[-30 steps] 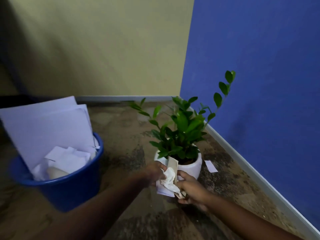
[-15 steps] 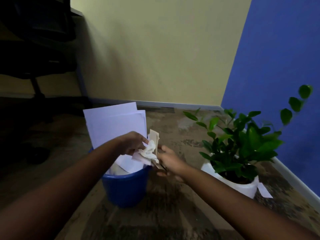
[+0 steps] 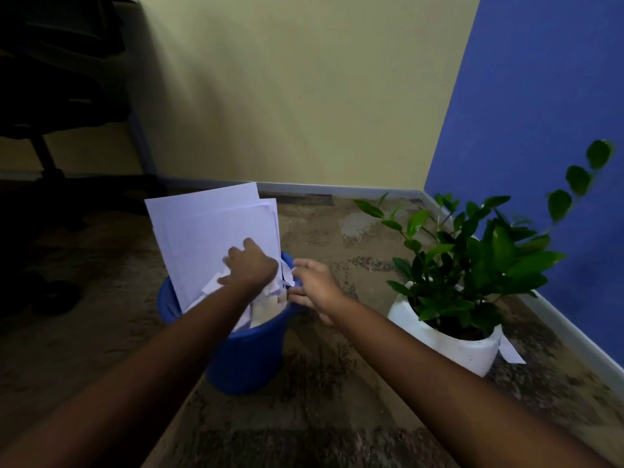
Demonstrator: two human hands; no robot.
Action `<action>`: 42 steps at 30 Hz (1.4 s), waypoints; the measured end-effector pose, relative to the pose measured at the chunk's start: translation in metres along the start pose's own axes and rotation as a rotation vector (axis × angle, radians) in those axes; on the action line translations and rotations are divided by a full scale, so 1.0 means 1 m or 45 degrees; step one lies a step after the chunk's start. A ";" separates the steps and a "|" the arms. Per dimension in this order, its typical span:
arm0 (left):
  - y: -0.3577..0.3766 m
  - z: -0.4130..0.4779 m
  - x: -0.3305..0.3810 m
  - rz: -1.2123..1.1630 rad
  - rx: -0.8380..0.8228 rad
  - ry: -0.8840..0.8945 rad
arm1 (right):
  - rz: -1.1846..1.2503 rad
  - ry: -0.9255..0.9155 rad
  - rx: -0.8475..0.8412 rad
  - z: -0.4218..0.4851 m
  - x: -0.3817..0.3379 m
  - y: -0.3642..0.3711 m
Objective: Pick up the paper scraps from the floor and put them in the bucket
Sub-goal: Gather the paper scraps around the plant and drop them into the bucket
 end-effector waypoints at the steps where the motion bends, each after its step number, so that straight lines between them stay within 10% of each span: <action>1: 0.010 -0.009 0.013 0.070 0.020 0.084 | -0.005 -0.042 0.011 -0.001 0.001 -0.010; 6: 0.064 -0.074 0.075 0.227 0.156 0.705 | -0.259 -0.163 0.041 -0.010 0.023 -0.073; 18: 0.233 -0.221 0.105 0.309 -0.227 1.332 | -0.901 -0.088 0.061 -0.077 0.117 -0.245; 27: 0.370 -0.255 0.113 0.403 -0.637 1.163 | -0.965 0.036 0.319 -0.077 0.163 -0.355; 42: 0.479 -0.230 0.102 0.611 -0.754 0.976 | -1.346 0.183 0.579 -0.018 0.204 -0.427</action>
Point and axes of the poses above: each hand's wrist, its own z-axis towards the middle knuckle, its own y-axis out of the palm, x = y × z, the point moved 10 cm from there along z, towards the middle knuckle, and after that the axes turned 3 degrees about -y, right-handed, at the moved point
